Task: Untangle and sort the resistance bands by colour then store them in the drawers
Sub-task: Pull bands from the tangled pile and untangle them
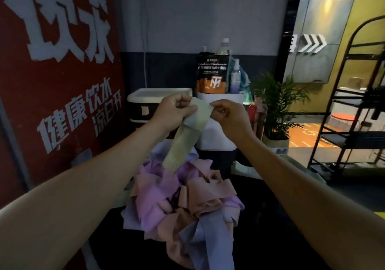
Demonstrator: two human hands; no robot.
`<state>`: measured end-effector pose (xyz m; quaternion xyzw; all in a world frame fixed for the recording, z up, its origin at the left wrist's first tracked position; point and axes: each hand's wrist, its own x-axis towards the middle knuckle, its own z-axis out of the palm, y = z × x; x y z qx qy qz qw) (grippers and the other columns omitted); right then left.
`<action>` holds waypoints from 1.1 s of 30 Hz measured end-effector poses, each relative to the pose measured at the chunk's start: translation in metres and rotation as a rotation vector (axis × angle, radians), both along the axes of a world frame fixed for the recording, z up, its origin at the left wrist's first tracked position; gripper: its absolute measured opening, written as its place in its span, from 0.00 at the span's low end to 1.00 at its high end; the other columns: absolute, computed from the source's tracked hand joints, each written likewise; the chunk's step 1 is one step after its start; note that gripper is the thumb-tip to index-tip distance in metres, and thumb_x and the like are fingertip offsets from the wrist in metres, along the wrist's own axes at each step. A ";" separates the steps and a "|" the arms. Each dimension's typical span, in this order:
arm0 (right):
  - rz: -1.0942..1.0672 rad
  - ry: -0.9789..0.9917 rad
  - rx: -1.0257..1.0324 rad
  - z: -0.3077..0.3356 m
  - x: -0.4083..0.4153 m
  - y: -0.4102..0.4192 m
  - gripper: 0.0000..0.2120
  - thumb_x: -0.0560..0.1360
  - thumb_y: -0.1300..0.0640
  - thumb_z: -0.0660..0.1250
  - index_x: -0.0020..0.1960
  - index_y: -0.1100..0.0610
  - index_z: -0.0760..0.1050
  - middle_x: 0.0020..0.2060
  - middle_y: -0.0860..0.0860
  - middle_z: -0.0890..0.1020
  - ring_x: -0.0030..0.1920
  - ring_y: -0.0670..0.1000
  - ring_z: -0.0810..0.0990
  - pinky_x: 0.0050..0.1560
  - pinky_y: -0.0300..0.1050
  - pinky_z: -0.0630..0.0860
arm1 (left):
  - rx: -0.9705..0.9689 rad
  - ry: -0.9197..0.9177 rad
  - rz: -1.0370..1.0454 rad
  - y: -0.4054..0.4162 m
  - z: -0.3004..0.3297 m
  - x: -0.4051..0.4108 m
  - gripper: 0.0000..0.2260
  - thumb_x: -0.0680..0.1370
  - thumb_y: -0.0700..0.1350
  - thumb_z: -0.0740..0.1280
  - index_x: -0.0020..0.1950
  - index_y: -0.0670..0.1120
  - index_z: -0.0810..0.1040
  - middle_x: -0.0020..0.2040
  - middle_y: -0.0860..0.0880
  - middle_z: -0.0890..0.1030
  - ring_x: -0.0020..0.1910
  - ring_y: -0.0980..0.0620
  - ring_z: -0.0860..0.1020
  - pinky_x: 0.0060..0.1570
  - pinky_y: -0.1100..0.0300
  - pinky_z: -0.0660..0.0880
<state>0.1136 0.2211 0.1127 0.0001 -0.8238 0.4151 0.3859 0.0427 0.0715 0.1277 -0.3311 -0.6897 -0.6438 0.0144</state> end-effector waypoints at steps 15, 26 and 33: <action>-0.145 0.012 0.006 0.016 0.048 0.066 0.08 0.77 0.59 0.65 0.44 0.62 0.79 0.29 0.47 0.76 0.24 0.41 0.72 0.31 0.43 0.70 | -0.016 0.096 -0.208 0.064 0.011 0.030 0.12 0.75 0.32 0.66 0.49 0.49 0.77 0.45 0.47 0.80 0.46 0.53 0.79 0.49 0.62 0.76; -0.118 -0.043 0.060 0.015 0.068 0.081 0.11 0.78 0.59 0.62 0.43 0.66 0.77 0.35 0.56 0.78 0.37 0.58 0.77 0.46 0.55 0.77 | -0.039 0.124 -0.050 0.091 0.010 0.040 0.01 0.73 0.43 0.72 0.44 0.47 0.81 0.41 0.53 0.81 0.41 0.59 0.77 0.38 0.68 0.72; -0.027 -0.101 0.049 0.011 0.072 0.092 0.13 0.79 0.61 0.61 0.42 0.71 0.74 0.36 0.63 0.77 0.38 0.61 0.77 0.46 0.59 0.77 | -0.062 0.029 -0.128 0.102 0.006 0.043 0.02 0.74 0.42 0.71 0.41 0.47 0.79 0.40 0.53 0.79 0.41 0.59 0.77 0.39 0.68 0.75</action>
